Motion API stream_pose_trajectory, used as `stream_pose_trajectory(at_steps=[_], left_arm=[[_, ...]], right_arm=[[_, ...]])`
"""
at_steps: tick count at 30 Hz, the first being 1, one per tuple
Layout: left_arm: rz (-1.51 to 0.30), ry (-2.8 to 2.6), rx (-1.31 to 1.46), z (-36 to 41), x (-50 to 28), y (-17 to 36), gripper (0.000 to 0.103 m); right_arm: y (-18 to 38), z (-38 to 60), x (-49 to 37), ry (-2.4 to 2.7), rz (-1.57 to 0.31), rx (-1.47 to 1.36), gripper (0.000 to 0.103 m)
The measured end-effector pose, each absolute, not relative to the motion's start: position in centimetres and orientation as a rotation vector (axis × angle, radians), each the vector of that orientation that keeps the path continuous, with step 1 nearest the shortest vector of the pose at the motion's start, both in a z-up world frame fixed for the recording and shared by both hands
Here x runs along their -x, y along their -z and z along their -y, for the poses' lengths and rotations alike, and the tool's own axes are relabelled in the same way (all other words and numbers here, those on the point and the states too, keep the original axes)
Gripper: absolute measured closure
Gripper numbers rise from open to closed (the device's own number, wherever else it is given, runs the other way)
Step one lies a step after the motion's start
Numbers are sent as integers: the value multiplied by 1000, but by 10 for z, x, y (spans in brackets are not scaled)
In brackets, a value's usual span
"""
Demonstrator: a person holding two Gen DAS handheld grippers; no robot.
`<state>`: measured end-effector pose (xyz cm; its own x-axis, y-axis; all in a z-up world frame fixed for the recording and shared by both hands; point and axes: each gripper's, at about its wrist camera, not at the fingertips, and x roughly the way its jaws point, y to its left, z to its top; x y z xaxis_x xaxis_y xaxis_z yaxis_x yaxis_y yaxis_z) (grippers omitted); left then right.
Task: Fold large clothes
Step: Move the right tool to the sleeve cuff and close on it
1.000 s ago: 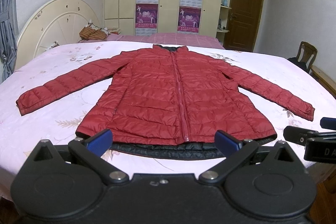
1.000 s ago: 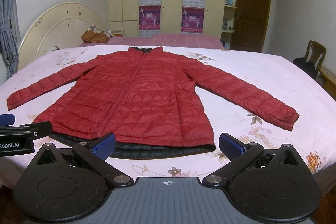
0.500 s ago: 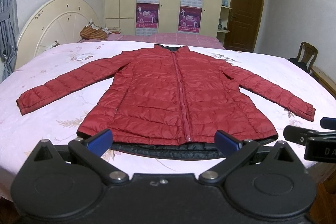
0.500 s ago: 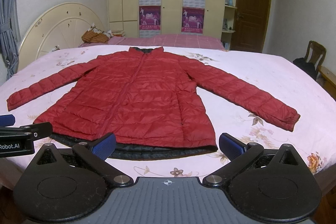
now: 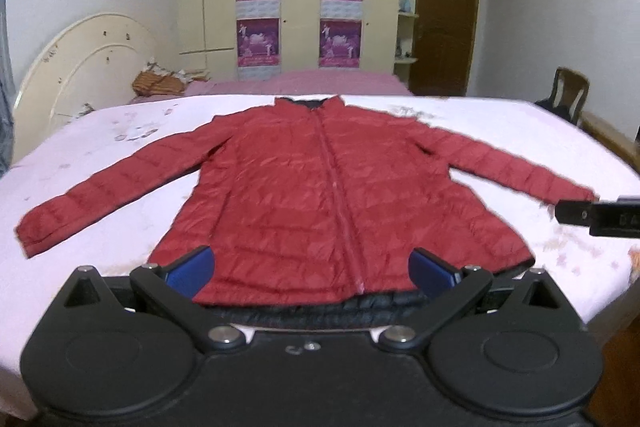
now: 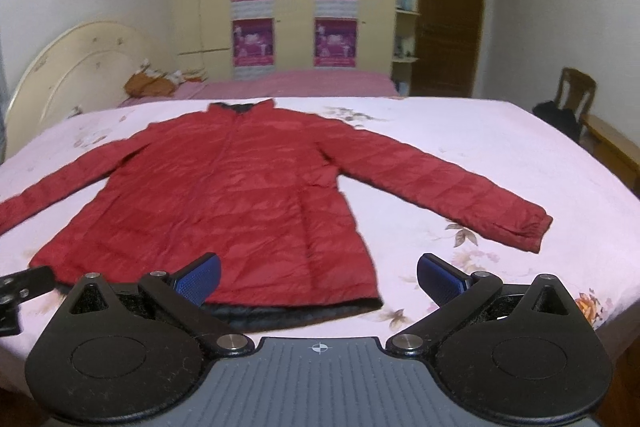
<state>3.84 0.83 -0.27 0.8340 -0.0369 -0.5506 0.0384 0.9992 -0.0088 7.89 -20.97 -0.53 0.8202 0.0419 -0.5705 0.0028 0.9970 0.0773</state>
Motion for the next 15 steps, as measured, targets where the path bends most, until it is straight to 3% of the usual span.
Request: stream_pose_trajectory(at_steps=[15], left_arm=[[-633, 207, 122, -23, -176, 26, 0]], right_arm=[[43, 322, -178, 269, -553, -364, 1]])
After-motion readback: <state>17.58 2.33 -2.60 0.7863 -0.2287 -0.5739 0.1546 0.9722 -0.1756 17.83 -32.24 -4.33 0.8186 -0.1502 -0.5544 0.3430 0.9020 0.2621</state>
